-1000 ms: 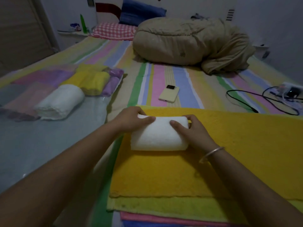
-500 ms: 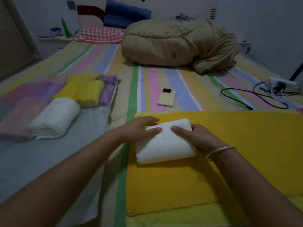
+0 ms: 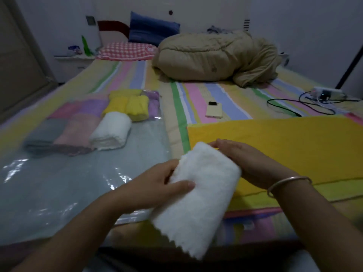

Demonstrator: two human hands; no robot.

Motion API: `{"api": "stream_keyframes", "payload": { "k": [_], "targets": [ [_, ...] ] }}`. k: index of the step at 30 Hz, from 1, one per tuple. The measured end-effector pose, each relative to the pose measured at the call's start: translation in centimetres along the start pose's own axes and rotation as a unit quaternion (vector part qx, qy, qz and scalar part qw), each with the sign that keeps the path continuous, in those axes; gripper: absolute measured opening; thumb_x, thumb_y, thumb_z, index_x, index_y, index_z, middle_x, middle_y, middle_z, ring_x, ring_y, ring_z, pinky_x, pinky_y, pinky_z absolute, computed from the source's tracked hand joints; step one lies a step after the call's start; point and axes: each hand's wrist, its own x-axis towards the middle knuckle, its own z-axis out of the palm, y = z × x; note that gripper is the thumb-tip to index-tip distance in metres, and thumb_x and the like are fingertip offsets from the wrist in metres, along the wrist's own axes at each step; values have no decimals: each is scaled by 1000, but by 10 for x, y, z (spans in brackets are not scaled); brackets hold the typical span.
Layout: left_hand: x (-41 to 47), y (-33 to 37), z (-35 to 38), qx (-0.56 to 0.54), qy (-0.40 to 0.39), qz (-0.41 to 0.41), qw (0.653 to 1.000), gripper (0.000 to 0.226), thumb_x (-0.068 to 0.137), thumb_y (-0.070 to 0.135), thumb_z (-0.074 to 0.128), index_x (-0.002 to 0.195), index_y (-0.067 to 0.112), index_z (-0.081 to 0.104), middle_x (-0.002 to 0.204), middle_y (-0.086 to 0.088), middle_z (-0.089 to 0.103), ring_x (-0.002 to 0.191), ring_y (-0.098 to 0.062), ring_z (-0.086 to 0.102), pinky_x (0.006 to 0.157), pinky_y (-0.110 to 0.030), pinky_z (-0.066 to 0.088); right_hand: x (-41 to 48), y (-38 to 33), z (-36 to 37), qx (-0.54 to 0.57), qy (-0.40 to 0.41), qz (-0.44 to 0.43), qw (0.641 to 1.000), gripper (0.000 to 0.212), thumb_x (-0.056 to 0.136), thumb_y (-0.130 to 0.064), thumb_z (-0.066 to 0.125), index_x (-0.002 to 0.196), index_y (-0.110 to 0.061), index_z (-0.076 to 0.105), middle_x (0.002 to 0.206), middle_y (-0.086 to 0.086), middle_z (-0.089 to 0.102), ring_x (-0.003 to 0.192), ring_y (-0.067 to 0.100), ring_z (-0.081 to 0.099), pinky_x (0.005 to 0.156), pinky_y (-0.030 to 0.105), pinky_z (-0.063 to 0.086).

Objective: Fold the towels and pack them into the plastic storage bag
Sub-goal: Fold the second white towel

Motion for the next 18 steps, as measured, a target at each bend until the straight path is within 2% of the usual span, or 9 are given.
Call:
{"api": "stream_keyframes", "payload": {
  "k": [2,4,6,8,11,14,16,18],
  "targets": [
    [-41,-12,-3,-25,72,0,997,59,72,57,63,125,38,45,98,2,72,86,-12,68,76,-35,55,-1,7,21,-38,62,-58,996,24,93,-28,59,109,-12,64,92,4,69,85,20,63,68,31,52],
    [-75,-14,-5,-46,154,-6,987,54,81,53,60,127,50,31,83,-8,72,68,-16,66,61,-26,50,-1,12,40,-167,99,-160,968,7,92,-14,61,96,-18,66,87,-3,67,84,13,63,69,25,54],
    [-102,-16,-8,-83,222,-11,971,45,87,43,56,122,46,29,67,-11,69,52,-15,57,48,-21,43,-2,14,65,-280,85,-239,926,12,89,-12,63,89,-24,65,87,-11,66,85,4,59,71,16,49],
    [-125,-25,-13,-83,252,-17,964,33,84,34,50,111,38,31,59,-7,66,43,-12,50,43,-20,40,0,13,94,-379,56,-306,872,7,86,-21,62,92,-24,65,90,-10,64,87,6,55,72,16,43],
    [-158,-46,-24,-56,279,-34,958,18,89,28,54,98,30,38,60,-4,63,46,-10,43,44,-21,35,6,18,128,-506,6,-353,787,28,80,-46,59,99,-25,63,98,-5,62,94,16,53,75,30,44],
    [-186,-59,-35,-60,289,-6,955,19,87,33,66,86,20,53,64,-7,56,55,-16,44,50,-24,33,12,28,148,-573,-47,-347,741,50,71,-61,68,108,-29,60,107,-6,60,98,18,52,78,34,45],
    [-199,-65,-42,-30,293,9,956,16,78,33,63,79,17,62,72,-5,61,65,-18,54,58,-25,37,15,35,156,-607,-50,-350,712,49,70,-58,70,109,-30,60,108,-6,60,97,18,53,75,33,42],
    [-208,-72,-44,-24,285,-10,958,16,76,22,57,71,22,72,75,0,69,70,-12,61,61,-22,40,17,37,161,-609,-32,-358,707,34,75,-47,71,103,-30,63,103,-5,63,92,19,56,70,32,42]
  ]
}}
